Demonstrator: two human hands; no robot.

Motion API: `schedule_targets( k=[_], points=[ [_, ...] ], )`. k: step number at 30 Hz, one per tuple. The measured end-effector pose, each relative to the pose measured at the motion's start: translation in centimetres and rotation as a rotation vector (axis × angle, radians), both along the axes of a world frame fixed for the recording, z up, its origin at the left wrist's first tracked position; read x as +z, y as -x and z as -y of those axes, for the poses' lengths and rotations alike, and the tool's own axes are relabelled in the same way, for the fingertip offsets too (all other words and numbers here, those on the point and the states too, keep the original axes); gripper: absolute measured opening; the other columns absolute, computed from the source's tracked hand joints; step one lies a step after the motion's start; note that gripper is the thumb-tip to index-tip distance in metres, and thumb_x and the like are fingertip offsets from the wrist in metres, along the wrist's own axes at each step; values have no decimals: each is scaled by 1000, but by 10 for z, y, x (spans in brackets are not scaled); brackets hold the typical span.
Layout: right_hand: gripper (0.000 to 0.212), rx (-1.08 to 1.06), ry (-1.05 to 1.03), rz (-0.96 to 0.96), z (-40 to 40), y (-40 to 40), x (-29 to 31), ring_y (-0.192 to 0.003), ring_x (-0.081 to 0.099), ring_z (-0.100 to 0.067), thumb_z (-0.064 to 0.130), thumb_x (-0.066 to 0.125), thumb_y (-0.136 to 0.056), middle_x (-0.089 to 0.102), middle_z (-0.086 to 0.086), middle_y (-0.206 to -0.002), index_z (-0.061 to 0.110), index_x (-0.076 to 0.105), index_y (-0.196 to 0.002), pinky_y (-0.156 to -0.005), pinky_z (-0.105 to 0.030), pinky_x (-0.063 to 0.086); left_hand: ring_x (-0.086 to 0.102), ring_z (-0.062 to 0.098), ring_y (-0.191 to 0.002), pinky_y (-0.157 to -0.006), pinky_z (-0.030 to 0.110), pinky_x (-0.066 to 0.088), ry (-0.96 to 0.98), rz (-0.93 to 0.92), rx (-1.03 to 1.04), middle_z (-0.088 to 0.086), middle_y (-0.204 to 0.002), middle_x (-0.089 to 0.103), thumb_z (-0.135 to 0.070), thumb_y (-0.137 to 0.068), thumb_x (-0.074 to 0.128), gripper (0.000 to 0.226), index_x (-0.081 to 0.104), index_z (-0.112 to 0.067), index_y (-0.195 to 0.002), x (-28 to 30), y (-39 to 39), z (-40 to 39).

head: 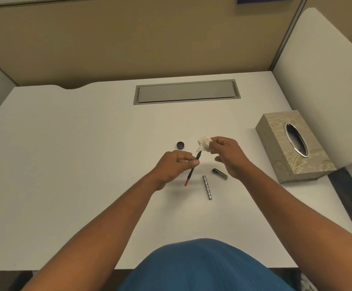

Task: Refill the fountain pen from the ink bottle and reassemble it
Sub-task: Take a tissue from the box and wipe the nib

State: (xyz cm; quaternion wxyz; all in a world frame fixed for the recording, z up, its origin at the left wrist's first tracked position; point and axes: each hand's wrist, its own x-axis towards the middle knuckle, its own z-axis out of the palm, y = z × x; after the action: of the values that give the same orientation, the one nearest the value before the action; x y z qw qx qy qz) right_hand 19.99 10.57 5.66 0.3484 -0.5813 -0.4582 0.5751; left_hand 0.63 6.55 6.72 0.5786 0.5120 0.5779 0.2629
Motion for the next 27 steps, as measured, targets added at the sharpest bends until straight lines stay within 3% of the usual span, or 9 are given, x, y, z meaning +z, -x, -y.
schedule_targets(
  k=[5, 8, 12, 16, 20, 22, 24, 27],
  points=[
    [14, 262, 32, 80, -22, -6, 16, -80, 51, -12, 14, 60, -92, 63, 2, -82, 19, 68, -81, -75, -32, 39, 65, 8, -109, -89, 27, 48, 57, 60, -59, -7, -122, 71, -26, -86, 76, 32, 74, -15, -116, 5, 4, -3],
    [15, 362, 16, 113, -34, -3, 25, -79, 52, -14, 13, 60, -91, 63, 2, -78, 17, 71, -82, -72, -30, 39, 62, 8, -115, -87, 25, 46, 58, 71, -82, -10, -132, 65, -26, -86, 76, 29, 76, -14, -113, 8, 5, -2],
    [14, 514, 4, 200, -45, 3, 35, -80, 50, -15, 12, 63, -89, 63, -2, -82, 5, 74, -94, -71, -30, 38, 62, 6, -105, -88, 26, 45, 56, 60, -84, -13, -125, 70, -27, -86, 76, 23, 79, -16, -107, 10, 4, 1],
    [12, 639, 12, 296, -47, 9, 44, -79, 49, -14, 13, 65, -89, 62, 1, -78, 16, 76, -86, -69, -28, 38, 62, 10, -103, -91, 27, 44, 24, 41, -56, -1, -117, 75, -29, -86, 76, 23, 79, -16, -105, 7, 4, 2],
    [13, 703, -4, 350, -47, 14, 47, -79, 48, -14, 12, 63, -90, 62, -1, -80, 11, 76, -90, -68, -28, 37, 63, 9, -116, -98, 29, 44, 19, 20, -57, -3, -116, 75, -31, -86, 77, 20, 81, -18, -100, 3, 4, 3],
    [14, 714, -13, 356, -46, 16, 47, -80, 48, -15, 11, 63, -90, 62, -2, -81, 7, 75, -95, -68, -28, 37, 65, -2, -103, -84, 19, 47, 24, 20, -51, -6, -115, 75, -29, -87, 75, 20, 81, -15, -100, 5, 3, 4],
    [15, 707, -19, 351, -43, 16, 46, -79, 49, -14, 15, 65, -90, 65, 0, -84, 11, 77, -98, -68, -28, 38, 60, -14, -78, -67, 10, 43, 23, 5, -45, -11, -108, 76, -29, -89, 74, 21, 80, -13, -101, 6, 1, 5],
    [17, 597, -32, 294, -39, 12, 46, -82, 53, -13, 21, 65, -91, 70, 2, -93, 17, 76, -103, -71, -28, 42, 57, -18, -69, -60, 5, 41, 21, 13, -34, -14, -105, 75, -28, -89, 73, 24, 79, -12, -106, 2, 1, 8]
  ],
)
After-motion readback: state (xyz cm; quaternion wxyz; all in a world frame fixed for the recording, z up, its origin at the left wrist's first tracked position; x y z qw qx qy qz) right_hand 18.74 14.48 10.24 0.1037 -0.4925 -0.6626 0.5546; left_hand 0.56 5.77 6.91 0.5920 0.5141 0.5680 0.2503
